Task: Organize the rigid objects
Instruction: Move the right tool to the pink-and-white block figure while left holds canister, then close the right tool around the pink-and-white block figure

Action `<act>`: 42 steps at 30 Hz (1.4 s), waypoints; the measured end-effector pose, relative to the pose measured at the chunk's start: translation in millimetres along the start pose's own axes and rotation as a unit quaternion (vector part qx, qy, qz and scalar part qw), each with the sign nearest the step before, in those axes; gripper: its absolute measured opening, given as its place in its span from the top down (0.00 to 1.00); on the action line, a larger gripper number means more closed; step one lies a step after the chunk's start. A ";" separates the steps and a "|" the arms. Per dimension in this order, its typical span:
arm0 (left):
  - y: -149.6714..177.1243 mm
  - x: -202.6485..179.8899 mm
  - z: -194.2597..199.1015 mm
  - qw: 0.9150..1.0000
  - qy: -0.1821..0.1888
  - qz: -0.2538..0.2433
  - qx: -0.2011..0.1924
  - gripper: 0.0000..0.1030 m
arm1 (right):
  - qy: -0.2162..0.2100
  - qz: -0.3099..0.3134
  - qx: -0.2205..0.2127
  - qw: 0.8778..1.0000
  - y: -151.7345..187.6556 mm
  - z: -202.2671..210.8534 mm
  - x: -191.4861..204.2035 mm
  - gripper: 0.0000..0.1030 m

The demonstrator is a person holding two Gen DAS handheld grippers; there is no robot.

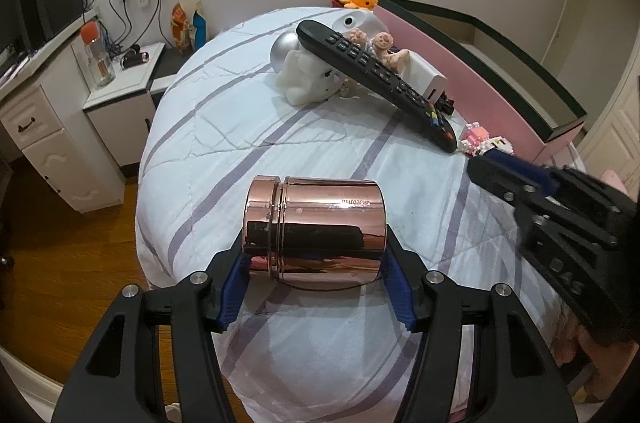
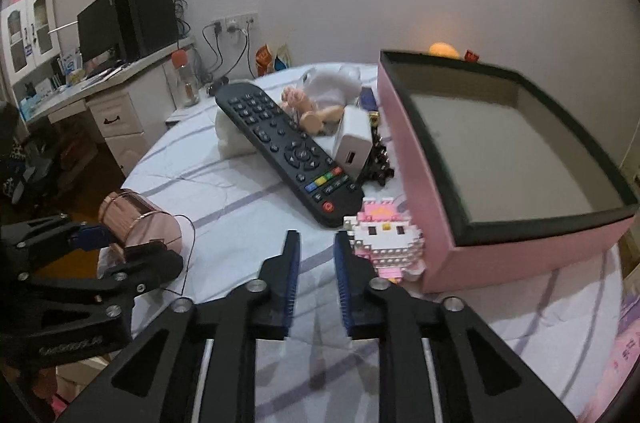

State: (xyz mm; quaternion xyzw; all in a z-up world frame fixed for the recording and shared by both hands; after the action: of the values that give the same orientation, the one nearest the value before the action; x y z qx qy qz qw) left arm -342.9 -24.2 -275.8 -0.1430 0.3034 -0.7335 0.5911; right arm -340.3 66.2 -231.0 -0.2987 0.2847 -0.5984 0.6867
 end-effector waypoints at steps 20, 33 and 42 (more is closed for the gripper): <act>0.9 -4.1 -3.3 1.000 -0.004 -0.014 0.001 0.37 | -0.014 -0.034 0.016 0.999 10.3 -1.9 -5.6 0.49; 1.2 -4.4 -4.6 1.000 -0.007 -0.015 0.002 0.35 | 0.064 -0.049 0.036 0.996 -6.8 -27.5 -6.1 0.35; 1.0 -5.5 -5.3 1.000 -0.011 -0.022 0.004 0.33 | 0.061 -0.059 0.044 0.995 -10.4 -36.7 -8.2 0.49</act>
State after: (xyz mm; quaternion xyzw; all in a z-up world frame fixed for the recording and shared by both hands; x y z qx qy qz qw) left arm -343.7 -17.6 -279.7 -0.1555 0.2905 -0.7462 0.5785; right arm -375.6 70.6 -247.1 -0.2475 0.2812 -0.6666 0.6444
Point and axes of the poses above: each gripper's, at about its wrist camera, not at the fingertips, and z roughly against the way its jaws point, x to its left, y to its underside, the point moved 4 cm from there along -z, roughly the way its jaws point, and after that the axes turned 5 degrees about z, right-handed, at the moved point
